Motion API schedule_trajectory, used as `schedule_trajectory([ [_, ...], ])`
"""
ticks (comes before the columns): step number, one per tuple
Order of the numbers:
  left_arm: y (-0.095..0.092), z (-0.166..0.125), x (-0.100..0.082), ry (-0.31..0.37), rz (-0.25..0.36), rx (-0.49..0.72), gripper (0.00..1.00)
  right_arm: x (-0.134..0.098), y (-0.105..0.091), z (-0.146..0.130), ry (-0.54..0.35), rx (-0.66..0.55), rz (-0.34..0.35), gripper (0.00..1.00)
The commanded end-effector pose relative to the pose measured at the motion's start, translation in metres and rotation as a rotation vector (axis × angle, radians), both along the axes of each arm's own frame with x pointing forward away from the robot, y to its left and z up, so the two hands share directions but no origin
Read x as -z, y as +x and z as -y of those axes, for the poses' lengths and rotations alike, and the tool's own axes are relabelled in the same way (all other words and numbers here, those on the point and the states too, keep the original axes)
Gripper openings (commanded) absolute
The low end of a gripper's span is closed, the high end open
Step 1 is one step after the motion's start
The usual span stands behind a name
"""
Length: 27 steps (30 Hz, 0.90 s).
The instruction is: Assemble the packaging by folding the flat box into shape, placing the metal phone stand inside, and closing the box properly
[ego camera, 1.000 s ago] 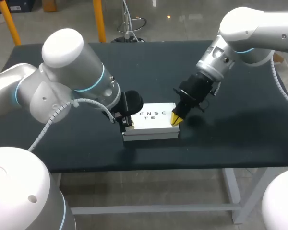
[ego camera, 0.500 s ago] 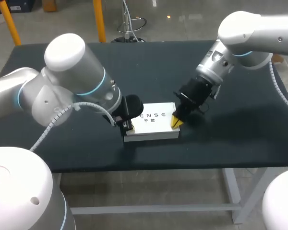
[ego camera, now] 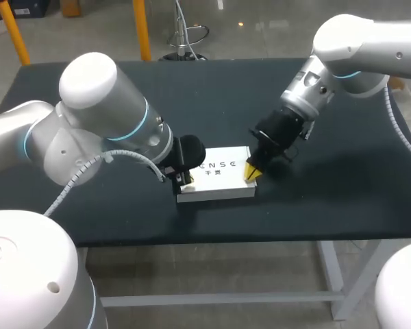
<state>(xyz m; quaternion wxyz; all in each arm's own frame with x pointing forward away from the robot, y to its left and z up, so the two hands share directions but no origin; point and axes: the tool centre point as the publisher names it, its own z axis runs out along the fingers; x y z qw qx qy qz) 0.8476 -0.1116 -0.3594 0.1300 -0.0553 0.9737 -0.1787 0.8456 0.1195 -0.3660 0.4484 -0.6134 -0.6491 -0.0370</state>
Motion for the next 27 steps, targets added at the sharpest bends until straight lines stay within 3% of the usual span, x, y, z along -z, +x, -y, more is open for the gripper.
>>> schedule_trajectory([
  [1,-0.007,-0.001,-0.006,0.012,0.019,-0.009,0.00,-0.009,-0.007,0.000,-0.012,0.013,0.030,0.00],
  [15,-0.001,-0.005,0.020,-0.012,-0.056,-0.021,0.00,0.018,-0.001,0.000,-0.018,0.017,-0.038,0.00],
  [18,-0.005,-0.006,0.016,-0.019,-0.046,-0.021,0.00,0.012,-0.004,0.002,-0.010,0.019,-0.027,0.00],
  [23,-0.014,-0.003,-0.005,-0.021,-0.005,-0.021,0.00,-0.010,-0.010,0.006,0.004,0.025,0.035,0.00],
  [24,-0.016,-0.002,-0.011,-0.018,0.000,-0.030,0.25,-0.016,-0.011,0.007,0.004,0.036,0.057,0.00],
  [25,-0.016,-0.001,-0.016,-0.016,-0.001,-0.043,0.60,-0.020,-0.011,0.009,0.005,0.046,0.073,0.00],
  [26,-0.017,0.000,-0.020,-0.014,-0.002,-0.056,0.86,-0.024,-0.011,0.011,0.006,0.054,0.093,0.00],
  [27,-0.018,0.001,-0.024,-0.009,-0.003,-0.067,1.00,-0.029,-0.011,0.013,0.014,0.052,0.112,0.00],
])
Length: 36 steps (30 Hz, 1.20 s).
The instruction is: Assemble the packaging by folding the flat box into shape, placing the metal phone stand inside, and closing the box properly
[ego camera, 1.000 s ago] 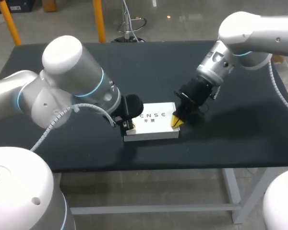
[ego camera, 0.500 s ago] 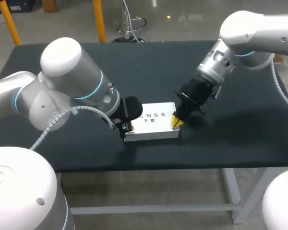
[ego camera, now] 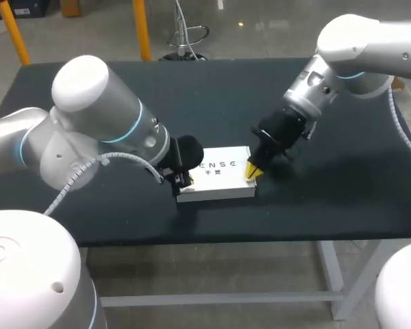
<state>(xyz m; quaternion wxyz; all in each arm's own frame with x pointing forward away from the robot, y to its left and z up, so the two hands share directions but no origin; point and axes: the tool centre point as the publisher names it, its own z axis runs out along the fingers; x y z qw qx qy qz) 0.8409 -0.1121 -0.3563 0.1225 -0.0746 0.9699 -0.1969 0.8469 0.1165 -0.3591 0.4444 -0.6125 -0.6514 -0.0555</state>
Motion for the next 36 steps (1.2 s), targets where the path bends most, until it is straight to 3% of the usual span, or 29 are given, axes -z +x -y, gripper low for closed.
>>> schedule_trajectory([
  [1,-0.012,0.001,-0.024,0.037,0.005,-0.051,1.00,-0.026,-0.011,0.013,0.002,0.042,0.101,0.17],
  [3,-0.013,0.003,-0.031,0.039,-0.005,-0.073,1.00,-0.035,-0.010,0.018,0.010,0.045,0.154,0.43],
  [4,-0.013,0.004,-0.033,0.041,-0.018,-0.092,1.00,-0.039,-0.010,0.021,0.015,0.047,0.179,0.62],
  [5,-0.014,0.004,-0.036,0.044,-0.026,-0.103,1.00,-0.043,-0.010,0.023,0.018,0.044,0.207,0.94],
  [6,-0.015,0.005,-0.039,0.047,-0.043,-0.124,1.00,-0.048,-0.010,0.026,0.018,0.042,0.241,1.00],
  [13,-0.021,0.006,-0.049,-0.002,-0.168,-0.187,1.00,-0.074,-0.015,0.050,-0.033,0.135,0.539,1.00],
  [14,-0.023,0.006,-0.050,0.034,-0.173,-0.208,1.00,-0.074,-0.015,0.050,-0.033,0.135,0.539,1.00],
  [27,-0.023,0.006,-0.050,0.034,-0.173,-0.208,1.00,-0.074,-0.015,0.050,-0.033,0.135,0.539,1.00],
  [29,-0.025,0.011,-0.052,0.000,-0.172,-0.301,1.00,-0.063,-0.010,0.060,0.010,0.102,0.557,1.00],
  [31,-0.029,0.016,-0.054,-0.029,-0.186,-0.404,1.00,-0.059,-0.006,0.073,-0.017,0.153,0.634,1.00],
  [36,-0.044,0.026,-0.060,-0.029,-0.218,-0.719,1.00,-0.068,0.002,0.092,0.027,0.107,0.792,1.00],
])
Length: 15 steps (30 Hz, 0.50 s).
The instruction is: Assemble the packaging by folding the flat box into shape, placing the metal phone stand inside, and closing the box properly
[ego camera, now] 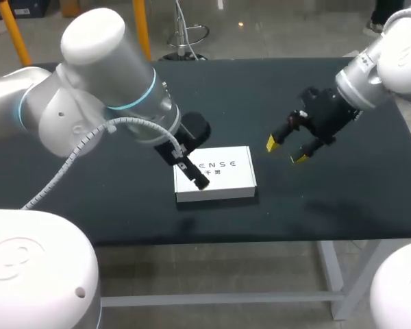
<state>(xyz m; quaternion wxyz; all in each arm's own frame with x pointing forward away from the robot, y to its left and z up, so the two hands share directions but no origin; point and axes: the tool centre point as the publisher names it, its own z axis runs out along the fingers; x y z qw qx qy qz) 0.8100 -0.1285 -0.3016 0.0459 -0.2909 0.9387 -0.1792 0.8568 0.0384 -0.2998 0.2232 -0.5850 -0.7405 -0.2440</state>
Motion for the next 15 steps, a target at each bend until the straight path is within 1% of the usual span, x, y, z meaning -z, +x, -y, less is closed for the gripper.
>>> schedule_trajectory([
  [1,-0.017,0.012,-0.006,0.060,-0.002,-0.354,1.00,-0.011,-0.008,0.017,0.038,0.057,0.228,1.00],
  [2,-0.021,0.014,-0.007,0.055,-0.023,-0.380,1.00,-0.013,-0.007,0.021,0.034,0.064,0.257,1.00],
  [4,-0.028,0.017,-0.009,0.071,-0.030,-0.449,1.00,-0.017,-0.004,0.028,0.044,0.049,0.324,1.00],
  [6,-0.036,0.021,-0.011,0.068,-0.049,-0.493,1.00,-0.020,-0.002,0.033,0.048,0.038,0.382,1.00],
  [9,-0.047,0.026,-0.011,0.085,-0.071,-0.539,1.00,-0.024,0.001,0.040,0.052,0.027,0.454,1.00],
  [12,-0.057,0.031,-0.010,0.095,-0.097,-0.588,1.00,-0.025,0.004,0.048,0.077,0.011,0.510,1.00],
  [14,-0.062,0.034,-0.007,0.102,-0.136,-0.621,1.00,-0.025,0.006,0.054,0.078,-0.017,0.560,1.00],
  [15,-0.065,0.036,-0.004,0.146,-0.143,-0.638,1.00,-0.025,0.006,0.056,0.052,-0.054,0.600,1.00],
])
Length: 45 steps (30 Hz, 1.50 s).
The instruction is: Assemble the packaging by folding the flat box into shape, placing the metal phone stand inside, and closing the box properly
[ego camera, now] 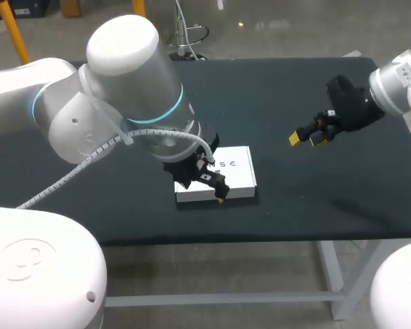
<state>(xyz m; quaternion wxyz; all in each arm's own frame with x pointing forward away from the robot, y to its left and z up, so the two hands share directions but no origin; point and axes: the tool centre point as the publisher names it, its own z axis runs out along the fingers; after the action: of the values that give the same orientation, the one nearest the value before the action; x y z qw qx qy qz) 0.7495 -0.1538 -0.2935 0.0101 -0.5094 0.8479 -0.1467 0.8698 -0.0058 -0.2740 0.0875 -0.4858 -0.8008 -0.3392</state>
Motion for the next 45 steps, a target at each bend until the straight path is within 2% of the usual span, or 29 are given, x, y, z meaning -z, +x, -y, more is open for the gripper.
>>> schedule_trajectory([
  [1,-0.005,0.011,0.004,0.169,-0.025,-0.168,1.00,0.003,-0.007,0.013,0.003,-0.009,0.263,1.00],
  [14,-0.005,0.011,0.004,0.169,-0.025,-0.168,1.00,0.003,-0.007,0.013,0.003,-0.009,0.263,1.00],
  [15,-0.004,0.014,0.009,0.156,-0.031,-0.190,1.00,0.007,-0.007,0.016,-0.030,0.022,0.300,1.00],
  [17,-0.004,0.016,0.015,0.149,-0.013,-0.243,1.00,0.010,-0.004,0.026,0.010,-0.031,0.398,1.00],
  [18,-0.006,0.017,0.017,0.140,-0.007,-0.254,1.00,0.011,-0.001,0.031,-0.012,-0.020,0.432,1.00],
  [19,-0.008,0.019,0.020,0.126,-0.004,-0.265,1.00,0.011,0.001,0.037,-0.011,-0.084,0.501,1.00],
  [20,-0.010,0.020,0.022,0.139,0.017,-0.300,1.00,0.011,0.003,0.041,0.006,-0.107,0.527,1.00],
  [23,-0.015,0.027,0.032,0.133,0.025,-0.332,1.00,0.012,0.011,0.052,0.014,-0.193,0.644,1.00],
  [25,-0.017,0.031,0.037,0.130,0.019,-0.328,1.00,0.015,0.016,0.053,0.005,-0.239,0.697,1.00],
  [30,-0.019,0.035,0.053,0.122,0.002,-0.356,1.00,0.024,0.025,0.056,0.015,-0.295,0.747,1.00],
  [38,-0.024,0.042,0.072,0.114,-0.003,-0.389,1.00,0.027,0.029,0.055,0.015,-0.378,0.865,1.00],
  [45,-0.008,0.043,0.089,0.120,-0.014,-0.420,1.00,0.025,0.035,0.055,0.029,-0.375,0.876,1.00],
])
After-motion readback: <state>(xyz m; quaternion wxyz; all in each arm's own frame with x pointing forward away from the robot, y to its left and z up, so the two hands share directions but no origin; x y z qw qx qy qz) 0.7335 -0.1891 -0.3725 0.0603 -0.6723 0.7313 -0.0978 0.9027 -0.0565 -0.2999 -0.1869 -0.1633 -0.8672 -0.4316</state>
